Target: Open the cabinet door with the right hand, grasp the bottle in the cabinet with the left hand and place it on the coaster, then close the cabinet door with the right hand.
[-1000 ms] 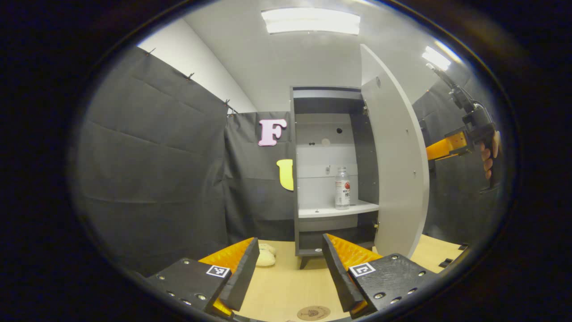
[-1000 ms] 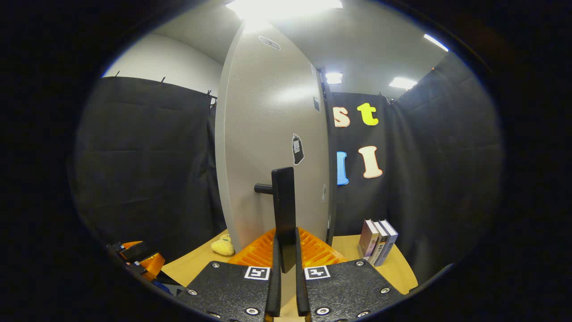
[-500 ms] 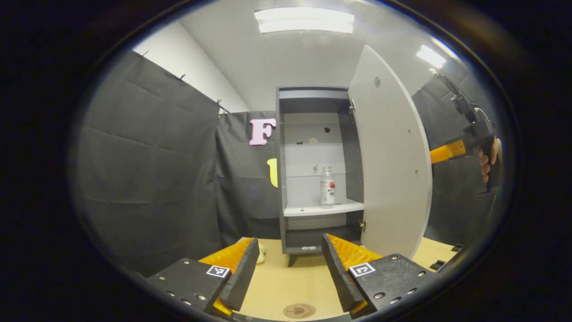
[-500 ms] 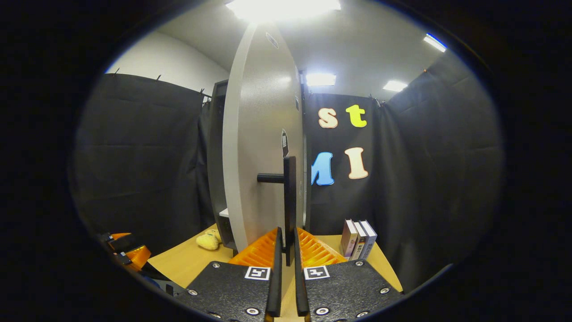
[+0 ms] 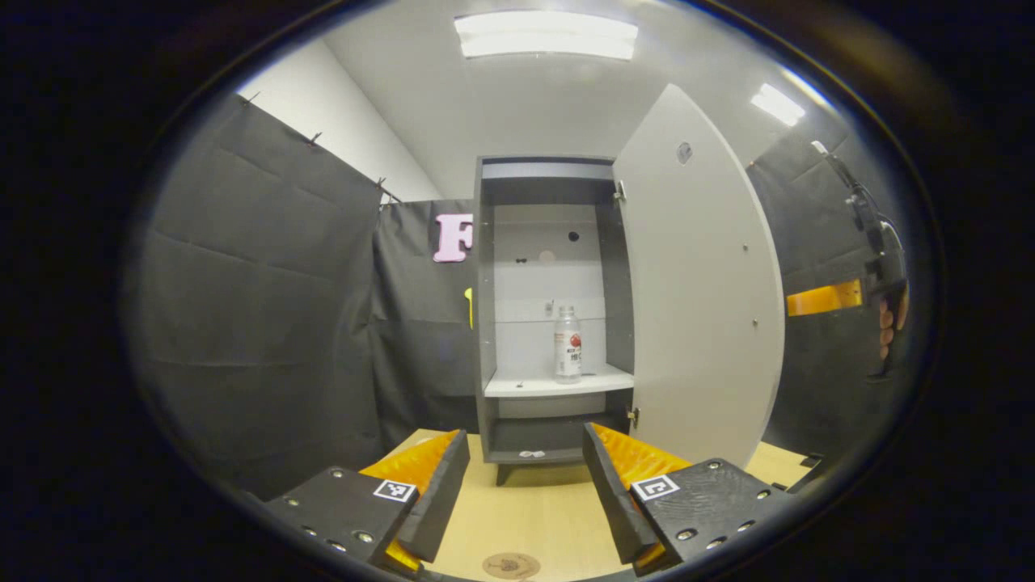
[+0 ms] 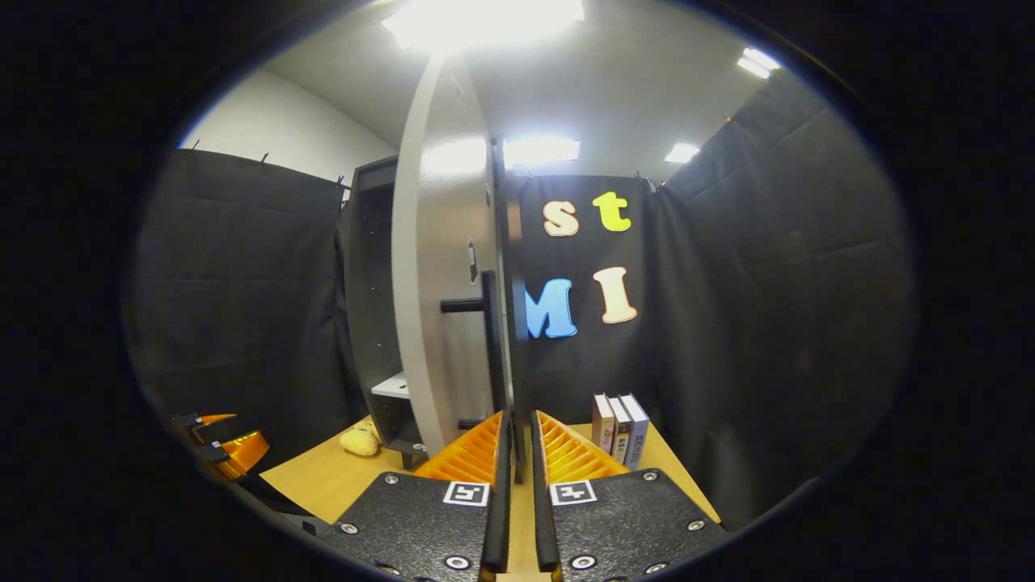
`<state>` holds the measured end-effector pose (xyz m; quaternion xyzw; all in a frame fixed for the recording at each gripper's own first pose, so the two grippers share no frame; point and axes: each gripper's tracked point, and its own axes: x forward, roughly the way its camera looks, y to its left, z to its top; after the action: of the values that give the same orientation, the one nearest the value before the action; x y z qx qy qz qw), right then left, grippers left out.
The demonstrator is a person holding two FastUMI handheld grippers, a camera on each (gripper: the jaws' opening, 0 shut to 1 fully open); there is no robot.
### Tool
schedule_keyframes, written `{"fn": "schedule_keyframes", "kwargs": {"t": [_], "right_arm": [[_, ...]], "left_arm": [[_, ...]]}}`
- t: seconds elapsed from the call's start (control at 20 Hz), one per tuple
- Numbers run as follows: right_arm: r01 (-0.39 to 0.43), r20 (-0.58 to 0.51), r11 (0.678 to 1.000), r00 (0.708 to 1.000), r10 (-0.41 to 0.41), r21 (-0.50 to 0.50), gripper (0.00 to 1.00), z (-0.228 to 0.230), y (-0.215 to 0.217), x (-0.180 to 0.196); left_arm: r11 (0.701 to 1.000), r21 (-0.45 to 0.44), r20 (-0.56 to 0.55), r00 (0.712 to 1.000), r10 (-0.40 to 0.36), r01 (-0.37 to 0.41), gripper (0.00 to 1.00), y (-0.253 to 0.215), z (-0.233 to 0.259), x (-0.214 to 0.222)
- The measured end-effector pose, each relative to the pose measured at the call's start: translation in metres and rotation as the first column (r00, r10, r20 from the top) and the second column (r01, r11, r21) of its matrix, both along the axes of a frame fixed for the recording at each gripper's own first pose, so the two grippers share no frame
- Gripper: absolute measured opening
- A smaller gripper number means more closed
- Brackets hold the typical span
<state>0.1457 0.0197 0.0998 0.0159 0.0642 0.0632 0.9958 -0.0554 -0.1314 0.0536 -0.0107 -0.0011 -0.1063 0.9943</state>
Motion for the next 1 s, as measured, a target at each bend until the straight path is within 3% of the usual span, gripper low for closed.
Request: {"fn": "schedule_keyframes", "kwargs": {"t": [0.1,0.15,0.3,0.6,1.0], "right_arm": [[0.032,0.001,0.999,0.999,-0.032,-0.021,0.16,-0.004,-0.018,-0.012],[0.050,0.004,0.998,0.999,-0.050,-0.031,0.22,-0.006,-0.028,-0.018],[0.120,0.018,0.992,0.993,-0.119,-0.046,0.93,-0.016,-0.057,-0.032],[0.243,0.026,0.970,0.970,-0.242,-0.020,0.96,-0.036,-0.089,-0.048],[0.416,0.000,0.908,0.909,-0.417,-0.035,0.95,-0.062,-0.114,-0.048]], "left_arm": [[1.000,-0.009,-0.007,1.000,-0.029,0.028,0.81,-0.013,0.007,0.016],[0.999,-0.016,-0.014,0.999,-0.044,0.043,0.81,-0.018,0.011,0.025],[0.996,-0.039,-0.031,0.996,-0.084,0.083,0.81,-0.031,0.021,0.061],[0.986,-0.039,0.003,0.987,-0.162,0.162,0.81,-0.056,0.053,0.149],[0.969,-0.040,0.008,0.970,-0.242,0.242,0.81,-0.099,0.048,0.260]]}}
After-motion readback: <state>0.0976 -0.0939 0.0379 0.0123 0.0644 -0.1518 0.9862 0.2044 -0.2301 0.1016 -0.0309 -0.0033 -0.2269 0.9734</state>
